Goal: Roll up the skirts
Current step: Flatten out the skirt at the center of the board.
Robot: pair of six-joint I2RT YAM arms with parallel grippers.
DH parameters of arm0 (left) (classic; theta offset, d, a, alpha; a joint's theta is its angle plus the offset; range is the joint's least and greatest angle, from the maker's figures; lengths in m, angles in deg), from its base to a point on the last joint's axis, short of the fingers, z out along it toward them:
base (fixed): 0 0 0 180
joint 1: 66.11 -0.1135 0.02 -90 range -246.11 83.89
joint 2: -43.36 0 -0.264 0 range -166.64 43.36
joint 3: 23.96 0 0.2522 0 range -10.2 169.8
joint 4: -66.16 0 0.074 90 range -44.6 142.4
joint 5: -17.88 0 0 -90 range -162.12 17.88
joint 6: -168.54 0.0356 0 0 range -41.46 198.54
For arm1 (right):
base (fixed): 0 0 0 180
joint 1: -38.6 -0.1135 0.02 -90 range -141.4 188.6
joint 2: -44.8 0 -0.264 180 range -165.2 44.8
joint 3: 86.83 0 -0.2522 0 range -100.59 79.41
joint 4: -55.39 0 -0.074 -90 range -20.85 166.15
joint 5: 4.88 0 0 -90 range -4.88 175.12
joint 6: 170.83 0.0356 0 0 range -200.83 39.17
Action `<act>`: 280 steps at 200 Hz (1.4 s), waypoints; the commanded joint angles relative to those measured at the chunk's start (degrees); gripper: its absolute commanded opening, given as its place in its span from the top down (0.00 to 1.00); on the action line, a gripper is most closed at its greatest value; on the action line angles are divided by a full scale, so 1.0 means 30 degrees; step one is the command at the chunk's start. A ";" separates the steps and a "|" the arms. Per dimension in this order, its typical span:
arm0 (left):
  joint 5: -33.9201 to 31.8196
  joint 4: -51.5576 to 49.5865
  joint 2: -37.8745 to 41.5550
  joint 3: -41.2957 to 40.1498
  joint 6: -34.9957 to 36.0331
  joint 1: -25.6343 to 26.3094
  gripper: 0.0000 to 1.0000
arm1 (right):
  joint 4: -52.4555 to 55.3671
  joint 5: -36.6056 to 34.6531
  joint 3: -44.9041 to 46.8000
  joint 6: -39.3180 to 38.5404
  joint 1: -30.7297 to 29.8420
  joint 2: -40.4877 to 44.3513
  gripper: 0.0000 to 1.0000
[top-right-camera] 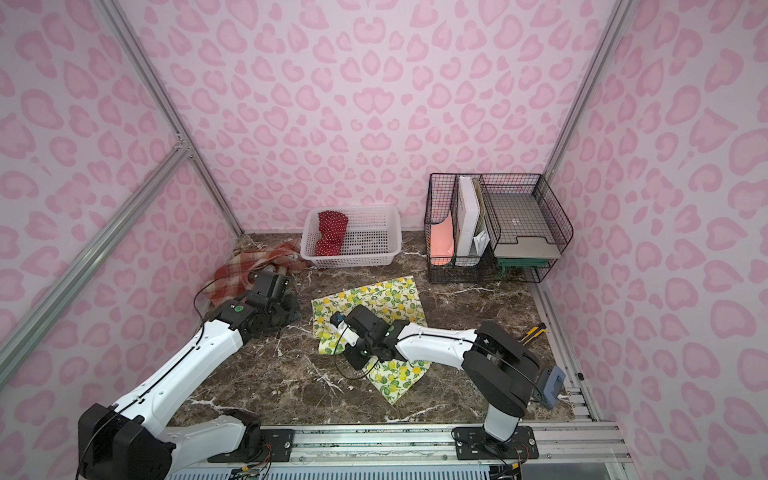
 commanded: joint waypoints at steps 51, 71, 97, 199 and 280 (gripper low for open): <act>0.0731 -0.0271 0.0257 -0.0515 -0.0396 0.0032 0.69 | -0.1998 0.4893 0.1234 0.1511 -0.2314 0.1281 0.96; 0.0842 -0.0308 0.0228 -0.0551 -0.0357 0.0032 0.69 | -0.2186 0.6907 0.1385 0.1643 -0.2652 0.0826 0.89; 0.1054 -0.0236 0.0057 -0.0668 -0.0328 0.0053 0.68 | -0.1162 0.6725 0.1561 0.1305 -0.3004 0.0341 0.64; -0.1578 0.1037 -0.5598 0.1451 -0.1369 0.0030 0.42 | 0.2140 -0.7470 -0.1842 0.2589 0.5442 -0.0267 0.51; -0.0158 0.3447 -1.1475 0.3600 -0.2083 -0.1086 0.48 | 0.0460 -0.9911 -0.5550 0.2685 0.9613 -0.5270 0.35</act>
